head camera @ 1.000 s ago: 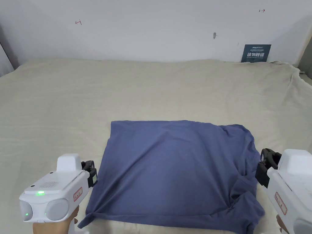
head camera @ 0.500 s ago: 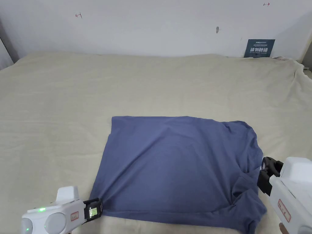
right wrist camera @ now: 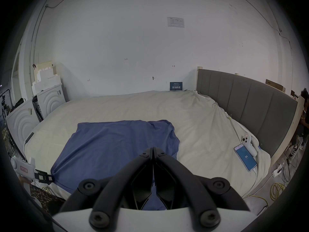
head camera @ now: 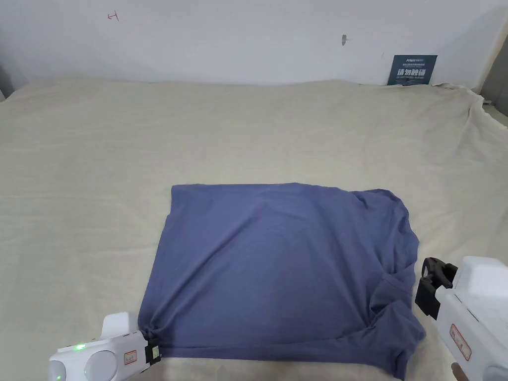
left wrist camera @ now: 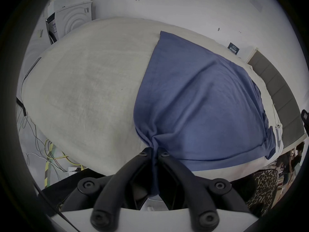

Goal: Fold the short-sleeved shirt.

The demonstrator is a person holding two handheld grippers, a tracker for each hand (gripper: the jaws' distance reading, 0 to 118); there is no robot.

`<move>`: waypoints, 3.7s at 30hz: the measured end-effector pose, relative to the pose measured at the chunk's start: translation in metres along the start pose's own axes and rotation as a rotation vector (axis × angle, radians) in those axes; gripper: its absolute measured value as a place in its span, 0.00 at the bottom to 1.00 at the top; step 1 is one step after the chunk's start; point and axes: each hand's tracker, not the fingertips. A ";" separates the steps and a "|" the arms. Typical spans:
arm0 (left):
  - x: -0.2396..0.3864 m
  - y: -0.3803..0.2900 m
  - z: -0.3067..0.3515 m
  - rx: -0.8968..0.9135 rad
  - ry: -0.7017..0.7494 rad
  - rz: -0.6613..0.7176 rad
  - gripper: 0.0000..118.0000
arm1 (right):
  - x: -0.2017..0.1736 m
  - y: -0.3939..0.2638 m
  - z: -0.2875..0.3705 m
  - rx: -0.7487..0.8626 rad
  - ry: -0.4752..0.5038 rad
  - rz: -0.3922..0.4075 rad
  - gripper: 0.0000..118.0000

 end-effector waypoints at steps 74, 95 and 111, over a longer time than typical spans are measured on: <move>0.067 0.205 -0.103 -0.069 -0.001 -0.137 0.62 | 0.008 -0.021 -0.246 -0.474 -0.049 0.025 0.44; 0.066 0.118 0.097 0.532 -0.054 -0.190 0.63 | -0.007 0.058 -0.018 0.066 -0.025 0.004 0.53; 0.051 0.093 0.097 0.550 -0.046 -0.186 0.00 | -0.004 0.049 -0.013 0.116 -0.010 0.033 0.00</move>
